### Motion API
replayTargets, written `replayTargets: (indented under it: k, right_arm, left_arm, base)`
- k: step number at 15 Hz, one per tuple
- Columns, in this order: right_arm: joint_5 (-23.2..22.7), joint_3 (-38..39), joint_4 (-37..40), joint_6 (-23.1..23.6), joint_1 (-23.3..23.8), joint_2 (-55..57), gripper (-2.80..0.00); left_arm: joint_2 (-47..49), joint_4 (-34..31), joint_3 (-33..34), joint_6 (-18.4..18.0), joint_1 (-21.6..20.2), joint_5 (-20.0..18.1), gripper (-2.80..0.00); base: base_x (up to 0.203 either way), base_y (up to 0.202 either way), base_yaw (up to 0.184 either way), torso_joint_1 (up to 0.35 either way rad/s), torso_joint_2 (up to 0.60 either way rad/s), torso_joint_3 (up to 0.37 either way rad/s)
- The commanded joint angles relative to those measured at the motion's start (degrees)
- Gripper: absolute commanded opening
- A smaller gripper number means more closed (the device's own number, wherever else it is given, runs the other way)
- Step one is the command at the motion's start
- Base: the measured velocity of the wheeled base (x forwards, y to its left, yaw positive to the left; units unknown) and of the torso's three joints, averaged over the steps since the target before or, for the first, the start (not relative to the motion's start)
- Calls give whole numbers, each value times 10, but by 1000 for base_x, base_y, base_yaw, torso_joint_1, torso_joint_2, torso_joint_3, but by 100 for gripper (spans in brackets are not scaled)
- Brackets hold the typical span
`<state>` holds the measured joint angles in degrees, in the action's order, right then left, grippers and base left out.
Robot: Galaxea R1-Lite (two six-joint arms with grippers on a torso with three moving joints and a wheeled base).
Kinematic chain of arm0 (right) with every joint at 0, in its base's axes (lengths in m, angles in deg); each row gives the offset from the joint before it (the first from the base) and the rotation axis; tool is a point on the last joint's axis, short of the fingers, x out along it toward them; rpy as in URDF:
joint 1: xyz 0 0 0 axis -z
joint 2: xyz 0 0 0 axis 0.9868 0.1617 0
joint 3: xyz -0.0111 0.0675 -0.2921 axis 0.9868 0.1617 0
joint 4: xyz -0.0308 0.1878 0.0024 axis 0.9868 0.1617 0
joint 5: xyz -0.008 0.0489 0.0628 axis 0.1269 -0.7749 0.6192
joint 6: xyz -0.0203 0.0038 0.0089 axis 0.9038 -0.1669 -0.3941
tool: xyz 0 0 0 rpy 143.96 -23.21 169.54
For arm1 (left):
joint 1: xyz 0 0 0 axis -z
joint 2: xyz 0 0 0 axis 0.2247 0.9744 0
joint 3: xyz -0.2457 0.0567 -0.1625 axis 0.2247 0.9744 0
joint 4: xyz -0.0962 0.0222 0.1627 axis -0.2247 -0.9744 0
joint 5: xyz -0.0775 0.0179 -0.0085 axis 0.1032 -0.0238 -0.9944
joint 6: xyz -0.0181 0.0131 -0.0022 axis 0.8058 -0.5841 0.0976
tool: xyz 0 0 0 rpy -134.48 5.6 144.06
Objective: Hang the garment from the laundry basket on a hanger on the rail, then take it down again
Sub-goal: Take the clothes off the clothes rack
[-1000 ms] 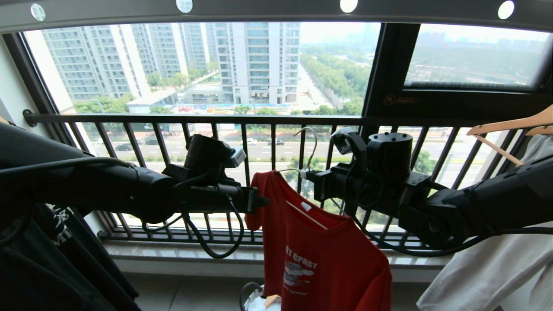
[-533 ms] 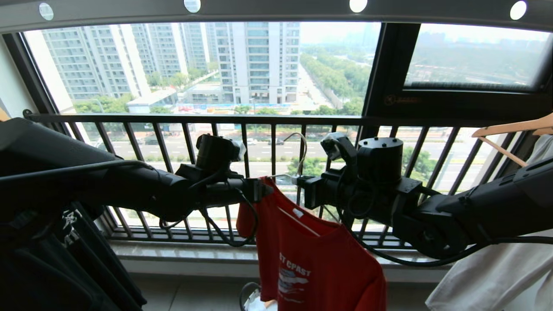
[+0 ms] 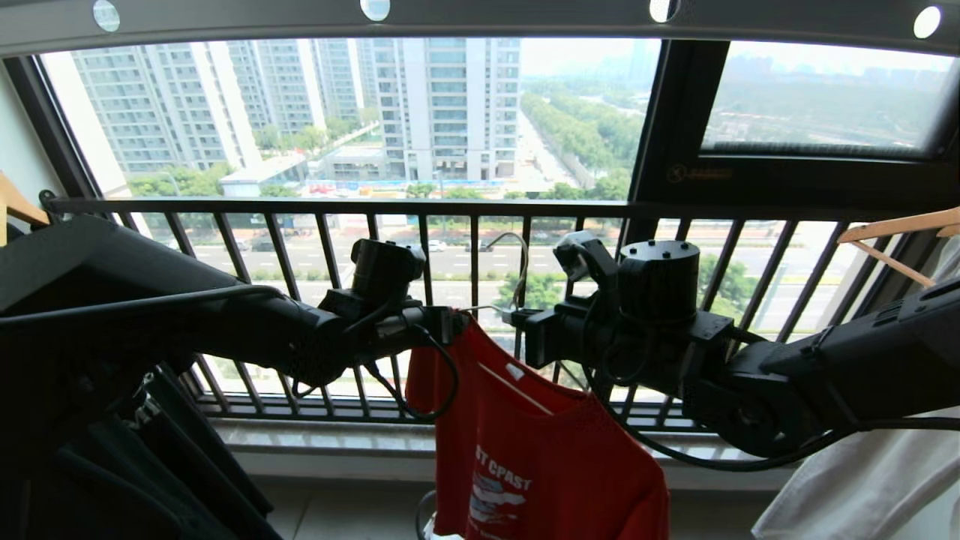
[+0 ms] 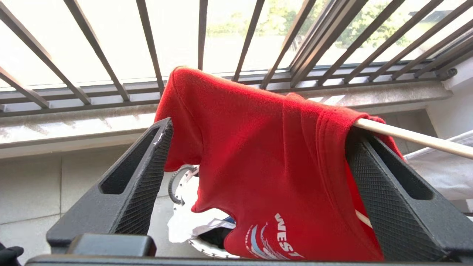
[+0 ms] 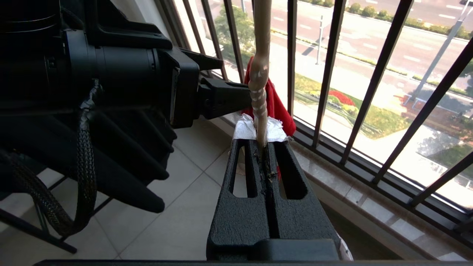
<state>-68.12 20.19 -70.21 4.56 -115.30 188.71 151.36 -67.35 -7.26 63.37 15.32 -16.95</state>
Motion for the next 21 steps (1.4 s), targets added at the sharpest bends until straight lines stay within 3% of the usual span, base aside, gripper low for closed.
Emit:
replayTargets:
  k: [1, 3, 11, 16, 17, 21]
  right_arm:
    - [-1, 3, -2, 0, -6, -4, -280]
    - [1, 4, -2, 0, -10, -5, -280]
    - [12, -7, -2, 0, 3, 3, -280]
    - [13, -15, -1, -2, 10, 7, -280]
    - [13, -15, -1, -2, 10, 9, -280]
    - [13, -15, -2, -2, 11, 11, -280]
  left_arm:
    - [4, 3, 0, 2, 0, 0, 0]
    - [11, 3, -1, 1, 0, 4, 0]
    - [30, 3, -32, -17, -1, 91, 0]
    - [39, 4, -48, -13, -6, 109, 0]
    - [37, 4, -48, -13, -6, 111, -280]
    - [37, 4, -46, -12, -7, 110, -280]
  base:
    - [0, 0, 0, 0, 0, 0]
    - [0, 0, 0, 0, 0, 0]
    - [0, 0, 0, 0, 0, 0]
    - [0, 0, 0, 0, 0, 0]
    - [0, 0, 0, 0, 0, 0]
    - [0, 0, 0, 0, 0, 0]
